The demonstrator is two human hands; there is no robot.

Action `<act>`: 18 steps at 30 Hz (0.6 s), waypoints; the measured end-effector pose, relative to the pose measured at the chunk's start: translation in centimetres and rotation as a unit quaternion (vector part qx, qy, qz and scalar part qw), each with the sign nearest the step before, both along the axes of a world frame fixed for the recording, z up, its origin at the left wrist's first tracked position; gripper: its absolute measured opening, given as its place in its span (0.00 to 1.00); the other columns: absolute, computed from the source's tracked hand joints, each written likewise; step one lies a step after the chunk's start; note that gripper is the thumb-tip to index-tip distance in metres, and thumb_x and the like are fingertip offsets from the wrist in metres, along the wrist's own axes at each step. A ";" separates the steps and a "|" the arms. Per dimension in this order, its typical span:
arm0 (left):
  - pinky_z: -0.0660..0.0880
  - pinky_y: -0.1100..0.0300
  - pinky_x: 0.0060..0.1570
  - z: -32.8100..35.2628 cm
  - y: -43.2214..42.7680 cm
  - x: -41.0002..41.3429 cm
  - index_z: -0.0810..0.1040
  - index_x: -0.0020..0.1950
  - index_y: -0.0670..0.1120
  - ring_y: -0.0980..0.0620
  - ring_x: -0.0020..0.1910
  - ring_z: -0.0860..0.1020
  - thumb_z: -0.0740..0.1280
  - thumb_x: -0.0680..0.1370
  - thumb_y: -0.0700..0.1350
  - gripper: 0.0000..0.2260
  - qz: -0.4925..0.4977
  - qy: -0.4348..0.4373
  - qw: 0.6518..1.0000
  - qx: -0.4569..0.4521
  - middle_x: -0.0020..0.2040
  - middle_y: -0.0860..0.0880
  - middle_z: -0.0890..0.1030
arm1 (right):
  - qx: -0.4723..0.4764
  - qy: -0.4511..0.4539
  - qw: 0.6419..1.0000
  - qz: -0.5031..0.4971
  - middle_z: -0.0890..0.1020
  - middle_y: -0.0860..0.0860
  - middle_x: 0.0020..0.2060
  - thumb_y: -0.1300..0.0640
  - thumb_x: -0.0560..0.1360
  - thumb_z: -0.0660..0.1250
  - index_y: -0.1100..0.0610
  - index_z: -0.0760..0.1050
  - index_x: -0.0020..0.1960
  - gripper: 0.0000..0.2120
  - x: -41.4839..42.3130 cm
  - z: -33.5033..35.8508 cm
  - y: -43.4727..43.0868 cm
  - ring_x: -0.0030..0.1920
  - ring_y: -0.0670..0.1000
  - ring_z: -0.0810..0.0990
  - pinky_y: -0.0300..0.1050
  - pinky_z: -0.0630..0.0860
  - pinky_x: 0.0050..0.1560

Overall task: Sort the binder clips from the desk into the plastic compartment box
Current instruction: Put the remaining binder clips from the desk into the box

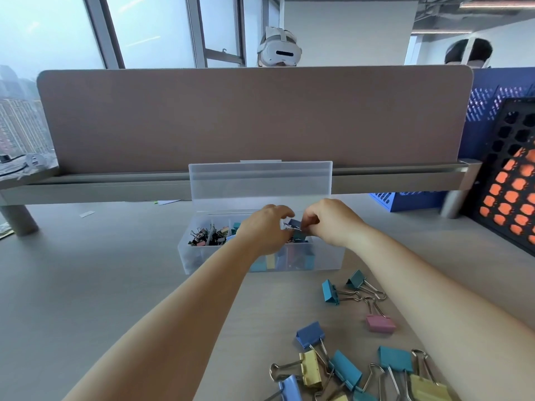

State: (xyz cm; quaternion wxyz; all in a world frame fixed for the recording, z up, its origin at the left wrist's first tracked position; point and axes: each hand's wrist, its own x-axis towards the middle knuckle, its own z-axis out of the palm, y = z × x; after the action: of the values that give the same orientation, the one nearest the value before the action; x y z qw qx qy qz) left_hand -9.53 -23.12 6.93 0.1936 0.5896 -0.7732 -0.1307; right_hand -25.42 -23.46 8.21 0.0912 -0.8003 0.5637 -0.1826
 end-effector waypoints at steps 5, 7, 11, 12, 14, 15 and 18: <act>0.73 0.51 0.57 0.0 -0.1 0.1 0.76 0.62 0.62 0.49 0.60 0.73 0.56 0.81 0.50 0.14 -0.028 -0.087 0.995 0.040 0.63 0.58 0.76 | 0.022 0.040 0.999 0.003 0.82 0.51 0.47 0.60 0.76 0.66 0.53 0.83 0.50 0.07 -0.3 0.6 0.4 0.48 0.54 0.79 0.47 0.76 0.48; 0.72 0.49 0.59 0.0 -0.2 0.1 0.77 0.61 0.63 0.48 0.58 0.73 0.56 0.81 0.52 0.14 -0.031 -0.092 0.994 0.053 0.61 0.56 0.78 | 0.017 0.063 0.998 0.003 0.82 0.52 0.49 0.60 0.76 0.67 0.53 0.82 0.52 0.08 -0.2 0.4 0.4 0.49 0.55 0.78 0.47 0.76 0.48; 0.71 0.47 0.61 -0.3 -0.5 0.1 0.77 0.61 0.64 0.47 0.60 0.73 0.56 0.78 0.55 0.15 -0.046 -0.075 0.993 0.074 0.62 0.56 0.78 | -0.038 0.038 0.998 -0.033 0.82 0.49 0.50 0.58 0.77 0.64 0.52 0.81 0.52 0.08 -0.2 -0.2 -0.1 0.50 0.53 0.78 0.43 0.73 0.45; 0.72 0.49 0.60 -0.4 -0.6 0.2 0.78 0.60 0.63 0.48 0.60 0.74 0.58 0.78 0.53 0.14 -0.044 -0.050 0.996 0.067 0.62 0.57 0.77 | -0.064 0.018 0.997 -0.045 0.82 0.50 0.50 0.58 0.78 0.63 0.52 0.80 0.52 0.08 -0.3 -0.2 -0.2 0.49 0.53 0.77 0.43 0.72 0.45; 0.75 0.52 0.57 -0.4 -0.6 0.4 0.81 0.55 0.58 0.50 0.56 0.76 0.61 0.78 0.50 0.11 -0.022 0.005 0.999 0.046 0.58 0.57 0.77 | -0.114 -0.039 0.991 -0.062 0.82 0.50 0.49 0.59 0.79 0.61 0.54 0.79 0.52 0.08 -0.6 0.0 -0.6 0.48 0.52 0.78 0.45 0.74 0.46; 0.75 0.53 0.55 -0.4 -0.6 0.5 0.81 0.53 0.58 0.50 0.54 0.76 0.62 0.78 0.49 0.09 -0.011 0.020 0.999 0.038 0.57 0.56 0.77 | -0.121 -0.079 0.987 -0.067 0.81 0.50 0.49 0.60 0.79 0.61 0.55 0.79 0.52 0.08 -0.7 0.3 -0.7 0.48 0.52 0.78 0.45 0.75 0.47; 0.73 0.50 0.57 -0.4 -0.6 0.4 0.80 0.56 0.60 0.49 0.56 0.75 0.60 0.79 0.50 0.12 -0.014 -0.023 0.999 0.043 0.59 0.56 0.78 | -0.062 -0.192 0.978 -0.052 0.81 0.51 0.47 0.62 0.79 0.62 0.57 0.80 0.52 0.08 -1.1 1.2 -1.0 0.49 0.50 0.77 0.43 0.73 0.49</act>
State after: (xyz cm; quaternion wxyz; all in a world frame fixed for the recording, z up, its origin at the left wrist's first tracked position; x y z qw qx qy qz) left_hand -9.12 -23.72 6.55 0.1486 0.5894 -0.7792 -0.1533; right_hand -26.49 -24.45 9.40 0.1380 -0.7237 0.5644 -0.3723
